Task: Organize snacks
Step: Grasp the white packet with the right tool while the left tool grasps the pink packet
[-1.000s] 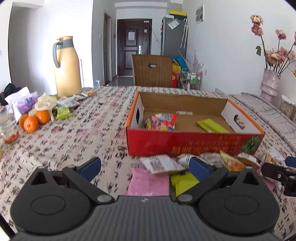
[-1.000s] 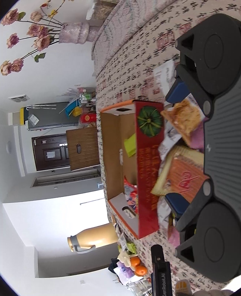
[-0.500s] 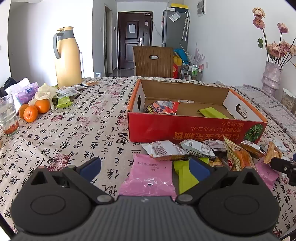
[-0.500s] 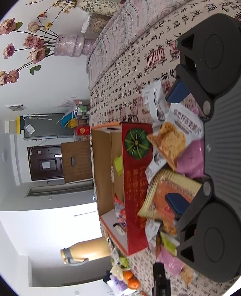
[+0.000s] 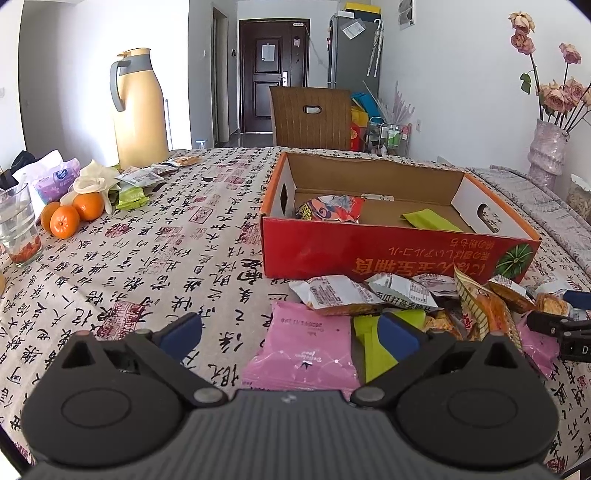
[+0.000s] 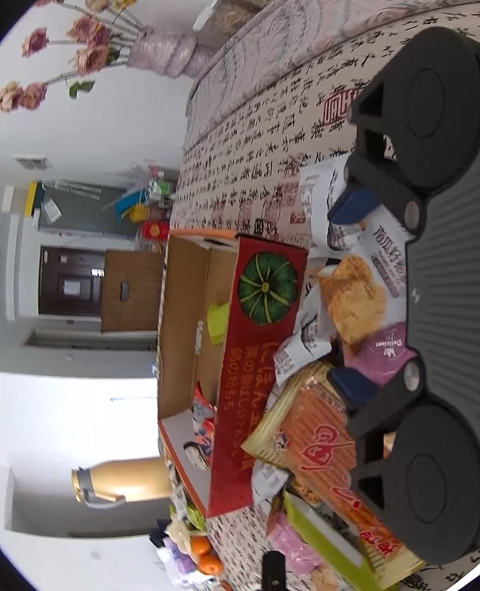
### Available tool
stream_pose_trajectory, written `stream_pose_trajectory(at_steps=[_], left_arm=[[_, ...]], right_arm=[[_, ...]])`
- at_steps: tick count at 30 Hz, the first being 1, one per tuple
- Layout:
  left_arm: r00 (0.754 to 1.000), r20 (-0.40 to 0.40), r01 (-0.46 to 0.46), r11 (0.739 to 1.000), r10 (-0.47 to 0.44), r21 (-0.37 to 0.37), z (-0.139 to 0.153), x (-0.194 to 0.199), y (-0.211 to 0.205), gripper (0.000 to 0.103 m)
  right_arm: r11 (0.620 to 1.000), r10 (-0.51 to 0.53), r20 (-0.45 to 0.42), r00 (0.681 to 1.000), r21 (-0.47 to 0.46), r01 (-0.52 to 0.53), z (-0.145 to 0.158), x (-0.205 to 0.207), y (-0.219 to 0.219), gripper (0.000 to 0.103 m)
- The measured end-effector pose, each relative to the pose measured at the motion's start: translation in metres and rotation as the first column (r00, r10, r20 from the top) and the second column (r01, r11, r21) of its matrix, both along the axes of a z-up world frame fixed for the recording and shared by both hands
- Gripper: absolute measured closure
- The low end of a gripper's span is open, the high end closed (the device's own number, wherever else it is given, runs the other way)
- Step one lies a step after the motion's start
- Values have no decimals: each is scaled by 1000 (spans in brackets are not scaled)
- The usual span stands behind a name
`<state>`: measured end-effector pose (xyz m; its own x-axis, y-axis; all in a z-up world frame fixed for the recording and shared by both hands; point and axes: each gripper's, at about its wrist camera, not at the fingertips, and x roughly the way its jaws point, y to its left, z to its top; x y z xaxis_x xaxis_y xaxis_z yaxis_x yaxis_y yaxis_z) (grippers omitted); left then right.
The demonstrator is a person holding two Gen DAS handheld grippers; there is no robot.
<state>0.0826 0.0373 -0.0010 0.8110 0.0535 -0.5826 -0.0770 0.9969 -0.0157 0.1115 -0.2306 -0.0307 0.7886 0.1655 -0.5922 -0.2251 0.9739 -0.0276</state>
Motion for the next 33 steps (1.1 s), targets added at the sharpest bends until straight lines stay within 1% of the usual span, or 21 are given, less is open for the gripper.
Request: stream_pose_trajectory(at_steps=[3, 5, 6, 7, 8, 10, 12, 19, 22, 27, 33], left_arm=[[1000, -7, -1, 1000, 1, 1, -2, 1, 0, 0], [1000, -12, 0, 1000, 0, 1, -3, 2, 0, 0], [1000, -14, 0, 1000, 0, 1, -4, 2, 0, 0], [1000, -14, 2, 1000, -2, 1, -4, 2, 0, 0], [1000, -14, 3, 1000, -3, 1, -4, 2, 0, 0], [1000, -16, 2, 1000, -2, 2, -5, 2, 0, 0], [1000, -20, -2, 1000, 2, 2, -5, 2, 1, 0], [999, -32, -3, 1000, 3, 8, -6, 2, 3, 0], [999, -43, -8, 1000, 9, 16, -8, 5, 5, 0], [996, -85, 7, 999, -4, 32, -14, 15, 7, 0], [993, -118, 28, 998, -22, 50, -19, 26, 4, 0]], right_arm=[[1000, 7, -19, 1000, 9, -7, -2, 3, -3, 33], [1000, 7, -26, 1000, 29, -7, -2, 4, -6, 40], [999, 5, -31, 1000, 40, -4, -3, 4, -9, 47], [999, 5, -38, 999, 55, -3, -3, 5, -11, 53], [998, 4, -43, 999, 68, -1, -4, 5, -13, 56], [997, 1, -44, 999, 83, 3, -4, 5, -18, 68], [995, 3, -46, 999, 97, 1, -2, 4, -20, 83], [995, -23, 2, 1000, 100, 22, 3, -2, -19, 84], [992, -41, 40, 998, 122, 36, 10, -9, -20, 84], [985, -70, 93, 993, 163, 54, 22, -20, -18, 84], [982, -76, 98, 992, 182, 58, 22, -25, -13, 84]])
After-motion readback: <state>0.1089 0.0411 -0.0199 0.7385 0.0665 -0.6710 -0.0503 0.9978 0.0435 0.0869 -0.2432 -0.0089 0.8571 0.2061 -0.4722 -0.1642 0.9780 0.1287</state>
